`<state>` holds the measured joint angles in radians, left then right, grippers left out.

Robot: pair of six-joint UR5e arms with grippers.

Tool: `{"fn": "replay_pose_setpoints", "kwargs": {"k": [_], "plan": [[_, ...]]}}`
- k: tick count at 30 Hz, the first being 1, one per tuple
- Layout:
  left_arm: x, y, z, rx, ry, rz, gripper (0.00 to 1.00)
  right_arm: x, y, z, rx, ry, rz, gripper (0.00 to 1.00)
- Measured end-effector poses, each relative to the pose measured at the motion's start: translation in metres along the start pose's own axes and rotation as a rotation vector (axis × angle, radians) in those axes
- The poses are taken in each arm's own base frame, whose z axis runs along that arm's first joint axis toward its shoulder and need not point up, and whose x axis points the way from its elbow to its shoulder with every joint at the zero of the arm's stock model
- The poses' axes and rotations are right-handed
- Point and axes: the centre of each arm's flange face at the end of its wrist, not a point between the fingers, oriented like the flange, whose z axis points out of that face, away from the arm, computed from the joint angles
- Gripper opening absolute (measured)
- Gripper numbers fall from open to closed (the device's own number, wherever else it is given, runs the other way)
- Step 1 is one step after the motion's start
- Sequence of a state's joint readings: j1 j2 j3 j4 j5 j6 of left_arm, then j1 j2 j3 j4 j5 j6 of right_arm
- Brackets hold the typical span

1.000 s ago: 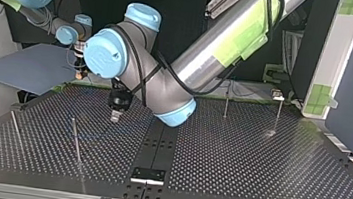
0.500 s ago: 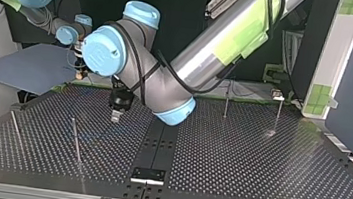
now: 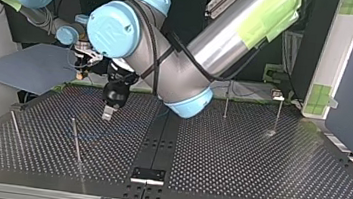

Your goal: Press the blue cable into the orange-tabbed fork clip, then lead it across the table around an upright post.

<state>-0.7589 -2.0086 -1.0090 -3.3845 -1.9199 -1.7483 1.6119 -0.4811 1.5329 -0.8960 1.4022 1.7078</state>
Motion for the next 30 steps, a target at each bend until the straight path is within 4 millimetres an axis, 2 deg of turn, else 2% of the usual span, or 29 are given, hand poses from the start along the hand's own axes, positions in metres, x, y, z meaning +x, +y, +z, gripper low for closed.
{"fn": "replay_pose_setpoints", "kwargs": {"k": [12, 30], "plan": [[-0.02, -0.004, -0.032, 0.059, -0.08, -0.071, 1.0, 0.0, -0.004, 0.0, 0.005, 0.0, -0.001, 0.0], [-0.049, 0.009, -0.082, 0.095, -0.221, -0.146, 1.0, 0.0, -0.012, 0.0, 0.018, 0.0, -0.003, 0.0]]}}
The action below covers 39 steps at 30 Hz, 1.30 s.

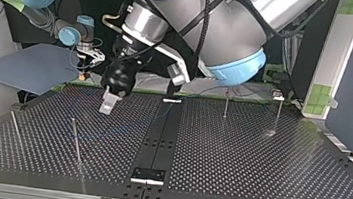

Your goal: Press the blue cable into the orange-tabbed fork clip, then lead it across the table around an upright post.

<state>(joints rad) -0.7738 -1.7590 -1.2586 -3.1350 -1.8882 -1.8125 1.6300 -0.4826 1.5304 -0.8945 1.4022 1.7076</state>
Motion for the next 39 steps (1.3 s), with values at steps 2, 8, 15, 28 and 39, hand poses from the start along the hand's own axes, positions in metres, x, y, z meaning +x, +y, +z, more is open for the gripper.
{"fn": "replay_pose_setpoints", "kwargs": {"k": [2, 8, 15, 28, 39], "plan": [[-0.004, 0.001, -0.005, 0.004, -0.014, -0.005, 1.0, 0.0, 0.0, 0.0, 0.001, 0.0, 0.0, 0.0], [-0.015, 0.005, -0.017, 0.008, -0.057, -0.019, 1.0, 0.0, -0.001, 0.0, 0.002, 0.0, 0.0, 0.0], [-0.027, 0.01, -0.031, 0.018, -0.108, -0.055, 1.0, 0.0, -0.003, 0.0, 0.004, 0.0, -0.001, 0.0], [-0.019, 0.022, -0.045, 0.045, -0.153, -0.141, 1.0, 0.0, -0.007, 0.0, 0.01, -0.001, -0.001, 0.0], [0.017, 0.042, -0.046, 0.0, -0.167, -0.153, 1.0, 0.002, -0.009, 0.002, 0.015, 0.0, -0.002, 0.0]]}}
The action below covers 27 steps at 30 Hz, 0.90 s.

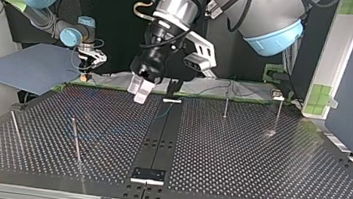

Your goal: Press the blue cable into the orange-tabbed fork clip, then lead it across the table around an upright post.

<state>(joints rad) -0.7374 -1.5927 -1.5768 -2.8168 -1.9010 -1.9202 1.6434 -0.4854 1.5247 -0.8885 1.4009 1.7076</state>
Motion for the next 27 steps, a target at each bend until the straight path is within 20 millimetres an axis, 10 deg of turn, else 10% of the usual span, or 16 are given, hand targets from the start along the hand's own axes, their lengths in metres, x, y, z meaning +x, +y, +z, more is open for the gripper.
{"fn": "replay_pose_setpoints", "kwargs": {"k": [27], "plan": [[0.078, 0.057, -0.048, -0.112, 0.114, 0.08, 1.0, 0.002, 0.0, 0.001, -0.002, 0.007, -0.003, 0.0]]}}
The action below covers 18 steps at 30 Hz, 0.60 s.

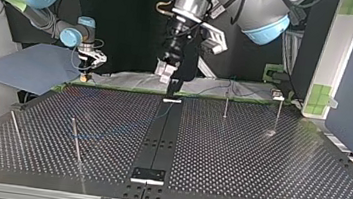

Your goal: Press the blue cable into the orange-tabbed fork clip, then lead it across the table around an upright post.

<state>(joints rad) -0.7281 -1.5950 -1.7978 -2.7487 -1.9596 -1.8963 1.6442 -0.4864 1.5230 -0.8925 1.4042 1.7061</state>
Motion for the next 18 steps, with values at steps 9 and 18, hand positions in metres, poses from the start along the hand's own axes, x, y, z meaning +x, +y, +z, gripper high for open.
{"fn": "replay_pose_setpoints", "kwargs": {"k": [9, 18], "plan": [[0.051, 0.028, -0.017, -0.072, 0.104, 0.071, 1.0, 0.003, 0.005, 0.002, -0.014, 0.022, -0.002, 0.0], [0.086, 0.051, -0.04, -0.111, 0.184, 0.114, 1.0, 0.005, 0.007, 0.004, -0.026, 0.042, -0.004, 0.0]]}}
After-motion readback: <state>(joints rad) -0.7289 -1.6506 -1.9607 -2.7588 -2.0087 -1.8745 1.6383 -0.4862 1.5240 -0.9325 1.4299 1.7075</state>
